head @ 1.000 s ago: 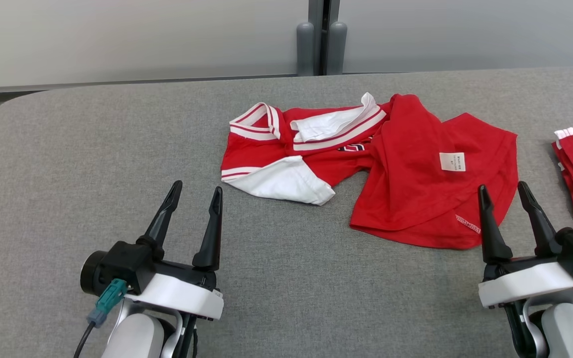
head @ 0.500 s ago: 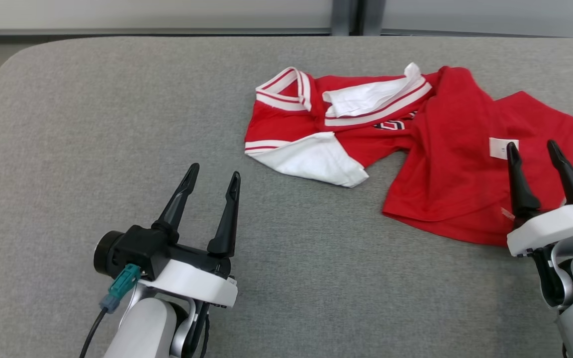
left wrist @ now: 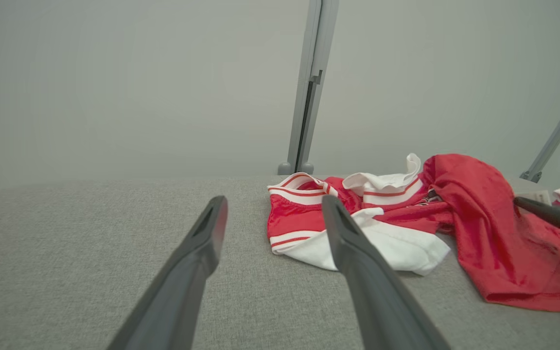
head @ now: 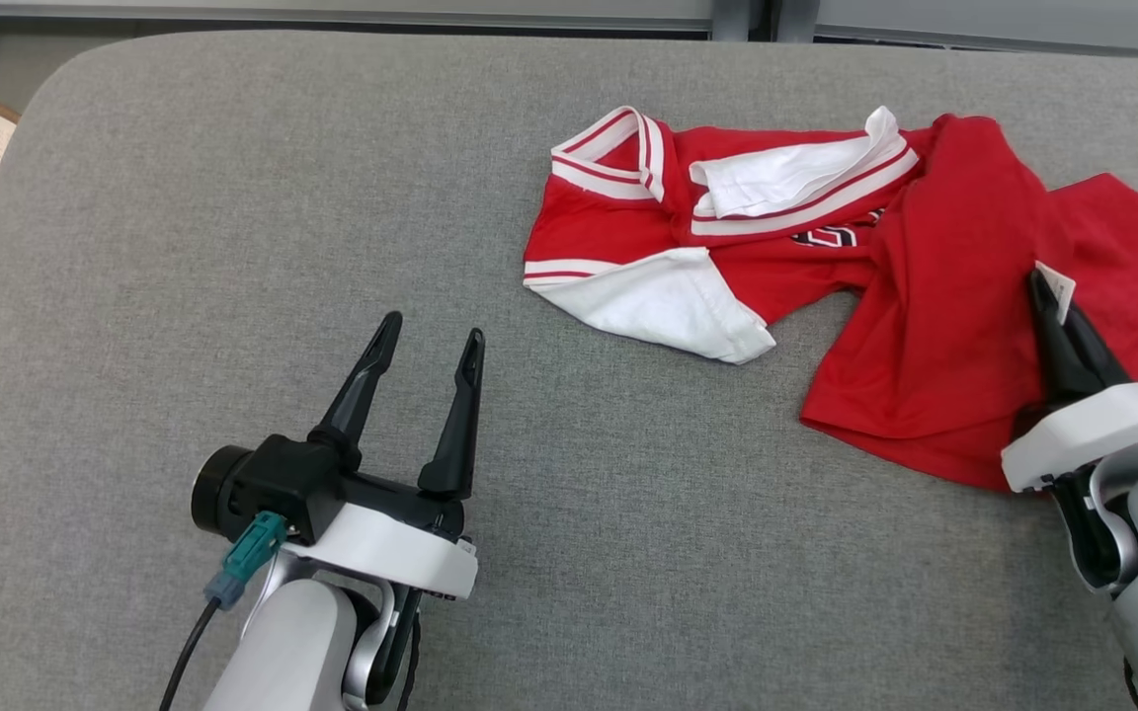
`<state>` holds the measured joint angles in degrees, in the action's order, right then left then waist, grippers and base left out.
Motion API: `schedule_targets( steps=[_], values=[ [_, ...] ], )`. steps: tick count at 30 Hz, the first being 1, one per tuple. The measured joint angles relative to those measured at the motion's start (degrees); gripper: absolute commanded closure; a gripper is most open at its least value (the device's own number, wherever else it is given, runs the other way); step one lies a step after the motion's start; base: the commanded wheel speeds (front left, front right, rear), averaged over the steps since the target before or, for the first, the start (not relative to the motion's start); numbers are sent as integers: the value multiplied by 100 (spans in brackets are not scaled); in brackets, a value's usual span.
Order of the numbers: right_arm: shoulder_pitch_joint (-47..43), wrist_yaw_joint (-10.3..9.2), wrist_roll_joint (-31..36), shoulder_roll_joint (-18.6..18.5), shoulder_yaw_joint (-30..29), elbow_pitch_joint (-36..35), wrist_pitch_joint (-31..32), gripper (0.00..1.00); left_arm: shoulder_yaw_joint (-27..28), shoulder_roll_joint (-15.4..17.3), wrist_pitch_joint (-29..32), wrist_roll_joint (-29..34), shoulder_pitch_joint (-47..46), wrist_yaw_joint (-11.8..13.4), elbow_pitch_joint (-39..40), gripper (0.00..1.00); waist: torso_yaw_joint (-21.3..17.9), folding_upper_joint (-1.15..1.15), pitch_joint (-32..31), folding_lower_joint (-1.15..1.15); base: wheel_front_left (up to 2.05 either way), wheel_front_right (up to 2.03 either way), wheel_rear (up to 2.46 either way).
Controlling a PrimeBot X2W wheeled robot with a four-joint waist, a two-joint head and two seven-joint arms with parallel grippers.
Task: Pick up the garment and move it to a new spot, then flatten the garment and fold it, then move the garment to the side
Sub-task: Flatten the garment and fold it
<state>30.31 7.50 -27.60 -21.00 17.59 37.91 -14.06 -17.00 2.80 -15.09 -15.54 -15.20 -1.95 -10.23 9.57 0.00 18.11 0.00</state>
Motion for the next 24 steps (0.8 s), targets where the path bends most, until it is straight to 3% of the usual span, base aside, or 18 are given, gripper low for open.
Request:
schedule_targets(
  steps=[10,18,24],
  values=[
    [-38,0,-66,-85,700,-1273,-90,100,37,-1,0,-4,87,9,-101,0,-149,0,-386,0,0,0,0],
    [227,0,-271,-673,904,-2836,-101,100,79,-1,0,-4,195,9,-107,0,-246,0,-572,0,0,0,0],
    [744,0,-697,-923,1325,-3691,391,100,45,-1,0,-60,213,26,-91,0,-244,0,-586,0,0,0,0]
  ],
)
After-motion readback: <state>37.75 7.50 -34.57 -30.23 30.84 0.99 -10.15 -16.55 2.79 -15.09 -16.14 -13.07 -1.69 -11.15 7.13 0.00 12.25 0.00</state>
